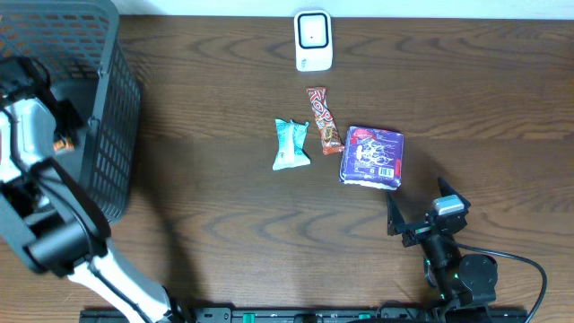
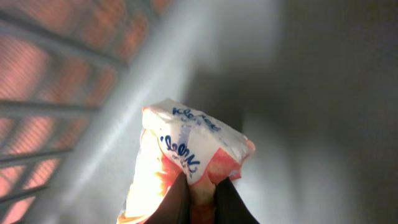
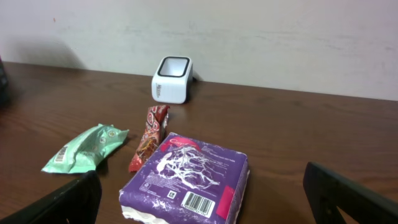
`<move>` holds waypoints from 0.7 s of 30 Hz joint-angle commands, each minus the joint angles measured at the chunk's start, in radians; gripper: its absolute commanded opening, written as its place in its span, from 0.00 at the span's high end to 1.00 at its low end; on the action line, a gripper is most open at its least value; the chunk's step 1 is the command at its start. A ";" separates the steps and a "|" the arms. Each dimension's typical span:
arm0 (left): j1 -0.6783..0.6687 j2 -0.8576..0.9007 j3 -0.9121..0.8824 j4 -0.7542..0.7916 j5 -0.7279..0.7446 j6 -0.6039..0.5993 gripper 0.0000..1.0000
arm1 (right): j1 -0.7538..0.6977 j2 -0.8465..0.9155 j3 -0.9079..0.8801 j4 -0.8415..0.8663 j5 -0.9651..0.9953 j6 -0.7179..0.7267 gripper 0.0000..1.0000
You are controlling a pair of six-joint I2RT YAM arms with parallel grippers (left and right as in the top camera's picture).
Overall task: Scan the item barcode
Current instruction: 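Grasp the orange Kleenex tissue pack in the basket with the left gripper, then carry the tissue pack with the left gripper over the table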
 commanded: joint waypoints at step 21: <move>-0.315 -0.702 0.019 0.305 0.660 -0.361 0.93 | 0.003 -0.006 -0.002 -0.004 0.008 0.008 0.01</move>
